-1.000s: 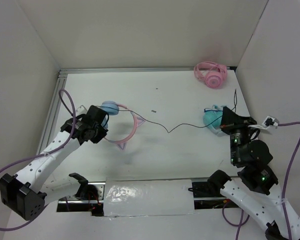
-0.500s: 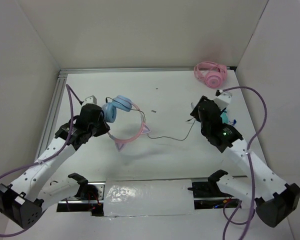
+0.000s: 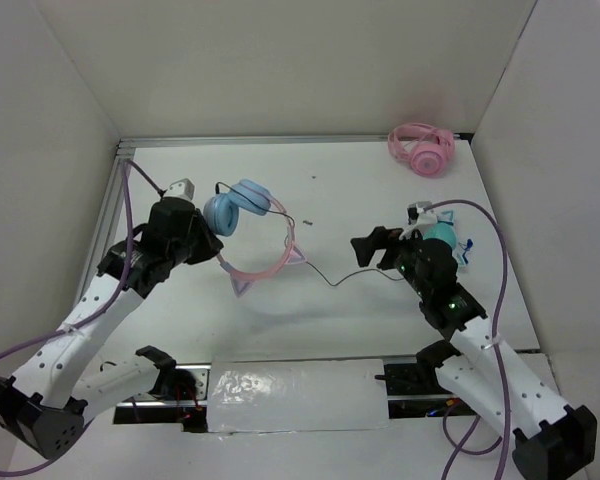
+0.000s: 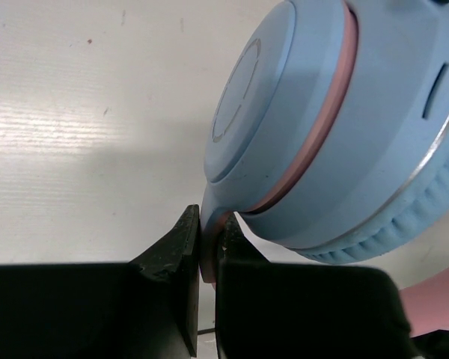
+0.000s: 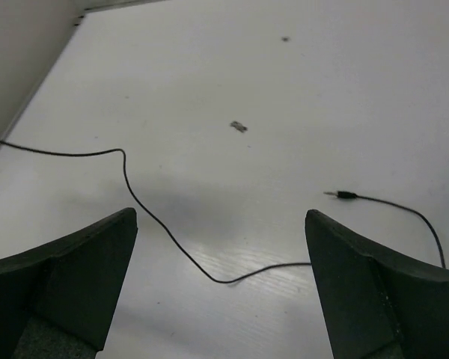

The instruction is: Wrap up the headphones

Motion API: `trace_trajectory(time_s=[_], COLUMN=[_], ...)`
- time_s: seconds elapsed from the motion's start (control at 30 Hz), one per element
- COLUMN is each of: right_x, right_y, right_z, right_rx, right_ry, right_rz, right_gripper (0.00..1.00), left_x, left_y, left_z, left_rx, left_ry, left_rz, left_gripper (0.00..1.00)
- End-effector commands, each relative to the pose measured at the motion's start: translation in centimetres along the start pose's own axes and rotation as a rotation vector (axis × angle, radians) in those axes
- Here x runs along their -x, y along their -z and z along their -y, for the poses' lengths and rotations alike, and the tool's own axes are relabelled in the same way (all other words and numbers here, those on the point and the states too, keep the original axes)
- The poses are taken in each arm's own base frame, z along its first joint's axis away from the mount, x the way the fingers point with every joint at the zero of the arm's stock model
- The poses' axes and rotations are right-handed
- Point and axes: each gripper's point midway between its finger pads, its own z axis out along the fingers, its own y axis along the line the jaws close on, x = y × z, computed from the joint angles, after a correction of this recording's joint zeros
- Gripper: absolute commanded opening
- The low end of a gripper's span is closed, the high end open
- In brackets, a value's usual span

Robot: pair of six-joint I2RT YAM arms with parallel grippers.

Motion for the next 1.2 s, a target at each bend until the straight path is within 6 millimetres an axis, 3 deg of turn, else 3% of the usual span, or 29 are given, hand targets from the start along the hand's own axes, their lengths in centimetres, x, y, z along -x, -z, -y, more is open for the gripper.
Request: trace_trajectory(time_s=[0.0, 0.07, 0.3, 0.33, 0.43, 0.47, 0.53, 0.57, 0.6, 0.73, 0.93, 0.97, 1.1, 1.17], right_x=[1.9, 1.8, -3.3, -3.3, -5.0, -4.3, -5.1, -4.4, -5.5, -5.4, -7.3, -8.0, -9.9, -10.7], right_y=[0.6, 0.3, -3.2, -3.5, -4.2, -4.2, -5.7, -5.8, -6.6, -8.5, -11.7, -12.2, -11.8, -10.9], right_z=[-4.8, -5.2, -6.8, -7.2, -9.1, -9.4, -10.3, -10.9, -10.8, -11.8, -12.6, -13.1, -14.6, -14.9], right_rx=[0.315, 0.352, 0.485, 0.503, 0.580, 0.590, 0.593, 0.597, 0.580, 0.572, 0.505, 0.523, 0.596, 0.618], right_ry=[0.161, 0.196, 0.267, 0.267, 0.242, 0.242, 0.230, 0.235, 0.232, 0.209, 0.215, 0.222, 0.222, 0.236], right_rz=[0.171, 0.196, 0.034, 0.035, 0.003, 0.037, 0.006, 0.020, -0.019, 0.000, -0.054, -0.079, -0.120, -0.132], right_gripper=[1.00, 1.00, 1.00, 1.00, 1.00, 1.00, 1.00, 1.00, 1.00, 1.00, 0.98, 0.84, 0.45, 0.37], left_x=[4.4, 5.8, 9.5, 10.1, 10.9, 10.8, 11.1, 11.1, 11.3, 11.9, 12.6, 13.0, 14.3, 14.4], left_y=[3.0, 4.2, 7.8, 8.6, 10.0, 10.0, 10.7, 10.9, 11.0, 12.1, 13.2, 13.2, 12.4, 11.2], left_z=[5.1, 6.5, 9.5, 10.2, 11.9, 12.0, 13.0, 13.3, 13.6, 14.4, 15.4, 15.4, 15.2, 15.4], left_rx=[-0.200, -0.256, -0.345, -0.372, -0.460, -0.467, -0.518, -0.535, -0.546, -0.575, -0.627, -0.615, -0.566, -0.542], left_ry=[0.024, 0.013, 0.058, 0.053, 0.052, 0.049, 0.039, 0.029, 0.015, 0.008, 0.022, 0.043, 0.122, 0.161], left_rz=[0.108, 0.144, 0.204, 0.215, 0.238, 0.231, 0.241, 0.241, 0.246, 0.252, 0.274, 0.280, 0.304, 0.277], left_gripper=[0.00, 0.00, 0.00, 0.00, 0.00, 0.00, 0.00, 0.00, 0.00, 0.00, 0.00, 0.00, 0.00, 0.00])
